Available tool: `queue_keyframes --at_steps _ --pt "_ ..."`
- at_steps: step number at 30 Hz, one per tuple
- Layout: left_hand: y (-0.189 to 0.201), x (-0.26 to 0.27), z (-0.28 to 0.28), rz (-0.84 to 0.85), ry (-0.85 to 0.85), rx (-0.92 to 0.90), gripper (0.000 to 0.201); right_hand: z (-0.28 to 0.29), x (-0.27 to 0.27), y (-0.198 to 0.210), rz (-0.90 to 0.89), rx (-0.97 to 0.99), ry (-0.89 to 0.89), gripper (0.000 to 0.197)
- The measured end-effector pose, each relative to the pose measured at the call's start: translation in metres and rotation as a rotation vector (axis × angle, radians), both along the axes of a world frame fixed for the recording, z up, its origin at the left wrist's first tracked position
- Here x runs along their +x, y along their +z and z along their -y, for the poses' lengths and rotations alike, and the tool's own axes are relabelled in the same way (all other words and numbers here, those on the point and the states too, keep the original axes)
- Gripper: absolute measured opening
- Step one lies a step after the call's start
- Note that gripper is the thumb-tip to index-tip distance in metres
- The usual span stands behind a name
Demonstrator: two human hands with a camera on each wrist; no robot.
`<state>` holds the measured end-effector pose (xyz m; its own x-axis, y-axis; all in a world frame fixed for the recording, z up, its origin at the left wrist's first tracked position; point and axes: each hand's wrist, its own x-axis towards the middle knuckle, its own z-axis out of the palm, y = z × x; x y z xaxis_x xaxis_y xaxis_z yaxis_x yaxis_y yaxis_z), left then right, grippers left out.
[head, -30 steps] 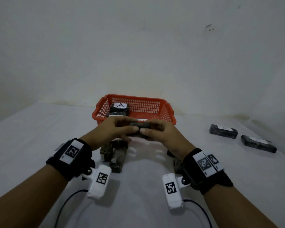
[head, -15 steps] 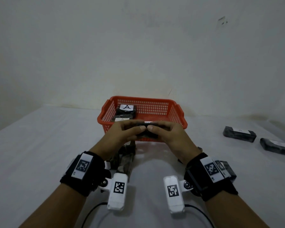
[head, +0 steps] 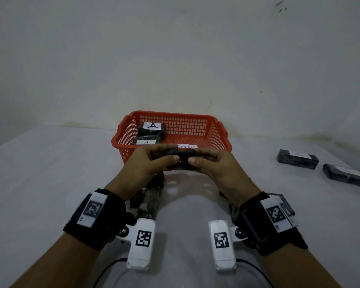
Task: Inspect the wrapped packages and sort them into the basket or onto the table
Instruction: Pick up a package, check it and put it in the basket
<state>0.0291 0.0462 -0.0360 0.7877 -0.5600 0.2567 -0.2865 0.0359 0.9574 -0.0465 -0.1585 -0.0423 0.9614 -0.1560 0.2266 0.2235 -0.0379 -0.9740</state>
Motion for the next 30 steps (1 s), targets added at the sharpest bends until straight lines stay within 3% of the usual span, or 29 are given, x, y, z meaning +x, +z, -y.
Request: queue_keyframes --at_steps 8,11,16,19,23,30 --pt "-0.001 -0.009 -0.001 0.014 -0.038 0.011 0.054 -0.001 -0.007 -0.005 0.034 -0.052 0.026 0.045" --pt "0.000 -0.010 -0.003 0.062 -0.010 -0.032 0.061 -0.006 -0.008 -0.002 -0.006 0.011 0.067 0.050" --pt "-0.004 -0.018 0.000 0.095 -0.093 -0.016 0.073 -0.012 -0.010 -0.004 -0.127 0.131 0.085 0.029" --pt "-0.007 -0.021 0.005 0.038 -0.097 -0.026 0.065 -0.011 -0.008 -0.008 -0.098 0.089 0.005 0.029" --pt "-0.008 -0.022 0.007 0.058 0.034 -0.009 0.031 -0.009 -0.008 -0.010 -0.056 0.024 -0.048 0.030" --pt "-0.007 -0.018 0.004 0.065 0.048 -0.020 0.035 -0.003 -0.009 -0.007 -0.035 -0.072 -0.057 0.027"
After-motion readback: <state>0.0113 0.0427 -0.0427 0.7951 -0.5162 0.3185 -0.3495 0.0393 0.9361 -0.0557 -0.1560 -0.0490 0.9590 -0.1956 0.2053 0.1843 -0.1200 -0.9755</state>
